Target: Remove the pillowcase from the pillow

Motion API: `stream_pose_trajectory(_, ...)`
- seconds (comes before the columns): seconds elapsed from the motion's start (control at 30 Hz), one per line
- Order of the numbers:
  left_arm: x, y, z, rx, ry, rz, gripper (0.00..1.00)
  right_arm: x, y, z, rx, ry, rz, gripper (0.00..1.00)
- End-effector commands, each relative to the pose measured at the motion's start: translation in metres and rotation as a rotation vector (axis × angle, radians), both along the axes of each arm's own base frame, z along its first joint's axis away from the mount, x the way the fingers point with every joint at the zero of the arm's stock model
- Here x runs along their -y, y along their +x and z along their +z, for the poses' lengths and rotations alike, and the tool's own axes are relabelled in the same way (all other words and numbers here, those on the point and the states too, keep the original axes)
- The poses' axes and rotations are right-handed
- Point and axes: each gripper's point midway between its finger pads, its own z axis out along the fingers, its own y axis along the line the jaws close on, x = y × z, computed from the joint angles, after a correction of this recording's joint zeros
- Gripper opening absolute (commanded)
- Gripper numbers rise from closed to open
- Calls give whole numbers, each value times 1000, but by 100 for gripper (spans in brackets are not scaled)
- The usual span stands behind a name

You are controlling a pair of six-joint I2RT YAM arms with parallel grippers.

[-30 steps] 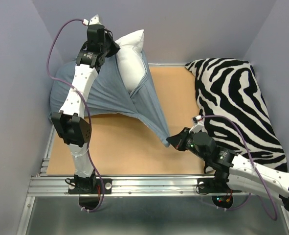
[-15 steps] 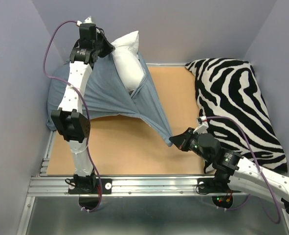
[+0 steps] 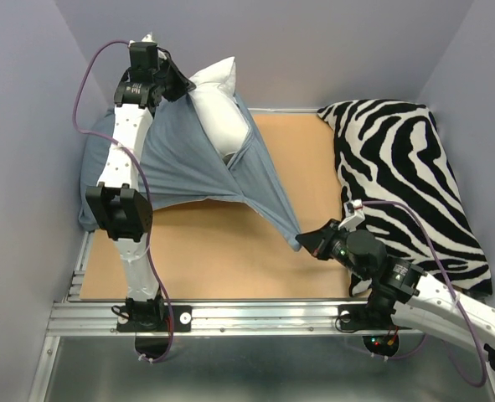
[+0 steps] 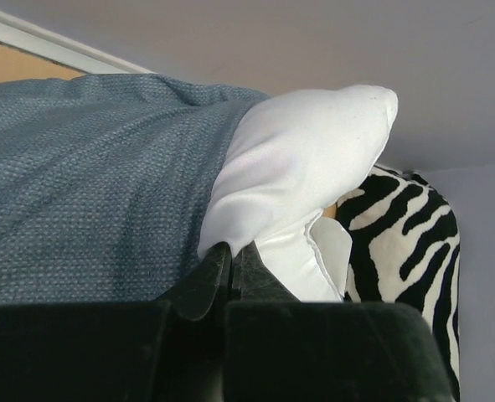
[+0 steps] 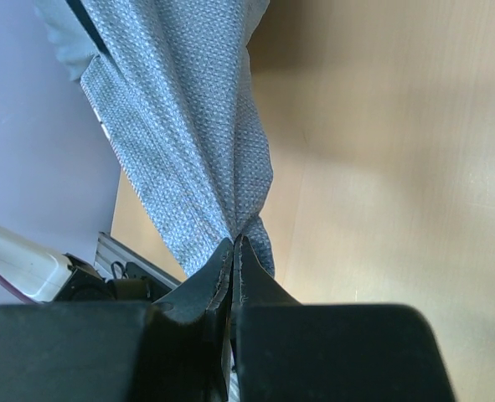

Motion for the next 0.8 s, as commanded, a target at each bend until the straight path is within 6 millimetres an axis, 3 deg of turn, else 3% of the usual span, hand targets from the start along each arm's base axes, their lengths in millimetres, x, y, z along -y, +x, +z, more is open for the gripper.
stream_pose_trajectory(0.0,-111,32,73,268,68,294,0,33,-24,-49,-130,-240,20,1)
stream_pose_trajectory(0.5,-126,38,51,224,28,270,0,40,-26,-25,-109,-197,-1,1)
stream_pose_trajectory(0.77,-123,38,40,201,28,248,0,40,-23,-7,-78,-196,-7,1)
